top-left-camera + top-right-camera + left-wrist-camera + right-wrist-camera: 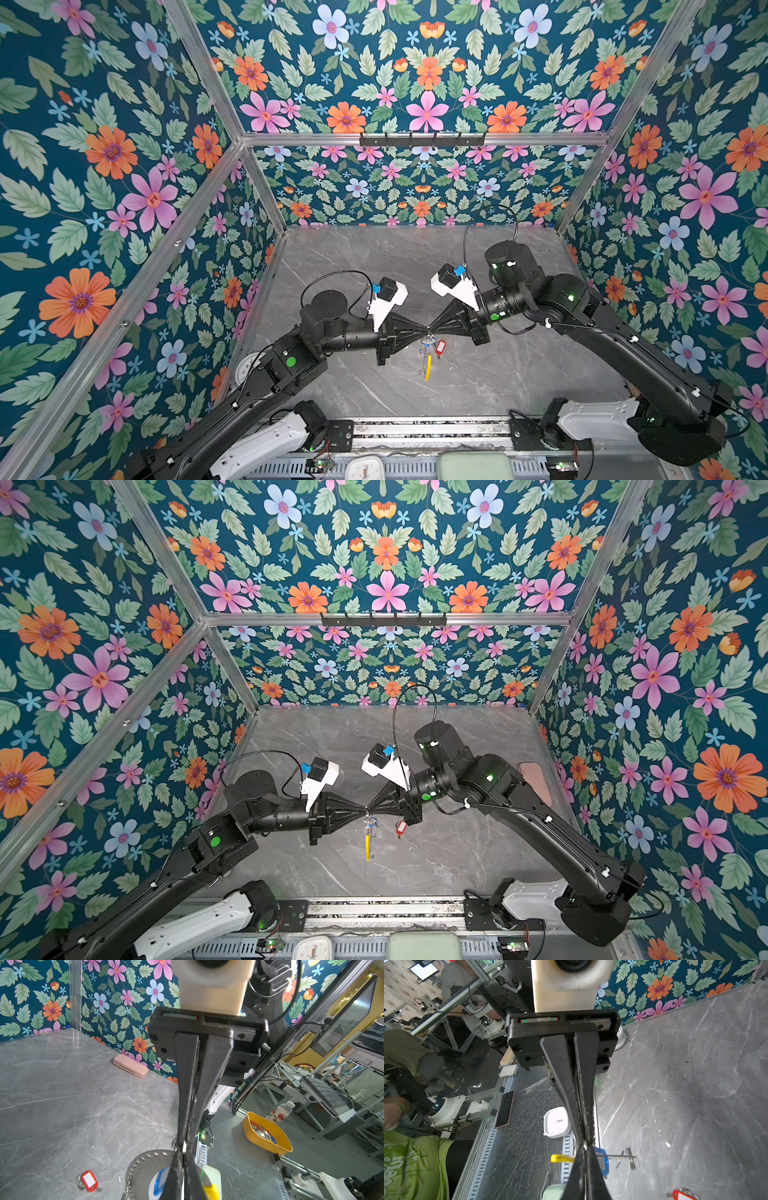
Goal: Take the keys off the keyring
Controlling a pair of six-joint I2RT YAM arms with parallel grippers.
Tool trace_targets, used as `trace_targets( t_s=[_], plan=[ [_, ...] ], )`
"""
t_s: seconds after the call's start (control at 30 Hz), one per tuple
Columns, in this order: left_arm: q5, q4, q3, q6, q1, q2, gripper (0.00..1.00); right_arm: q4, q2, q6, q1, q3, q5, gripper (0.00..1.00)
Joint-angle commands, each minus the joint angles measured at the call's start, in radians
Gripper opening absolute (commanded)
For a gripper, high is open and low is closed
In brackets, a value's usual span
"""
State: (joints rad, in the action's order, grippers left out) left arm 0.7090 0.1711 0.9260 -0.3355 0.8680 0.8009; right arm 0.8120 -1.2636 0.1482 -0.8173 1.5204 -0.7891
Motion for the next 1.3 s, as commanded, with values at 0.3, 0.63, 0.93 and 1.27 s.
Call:
trace_targets(
  t_s=[0.3,0.63,0.93,1.27],
  plan=[
    [-0.058,-0.177,-0.065,-0.032,0.002,-0.061,0.0,-0.242,0.082,-0.104,-0.011,-0.074,0.115,0.4],
    [-0.201,-0.369,-0.2,-0.052,0.002,-0.193,0.0,-0.672,0.282,-0.247,-0.019,-0.444,0.138,0.53],
    [-0.2,-0.393,-0.209,-0.072,0.002,-0.185,0.0,-0.739,0.216,-0.219,-0.073,-0.482,0.137,0.54],
    [-0.228,-0.401,-0.219,-0.085,0.002,-0.186,0.0,-0.754,0.178,-0.216,-0.086,-0.453,0.108,0.37]
  ],
)
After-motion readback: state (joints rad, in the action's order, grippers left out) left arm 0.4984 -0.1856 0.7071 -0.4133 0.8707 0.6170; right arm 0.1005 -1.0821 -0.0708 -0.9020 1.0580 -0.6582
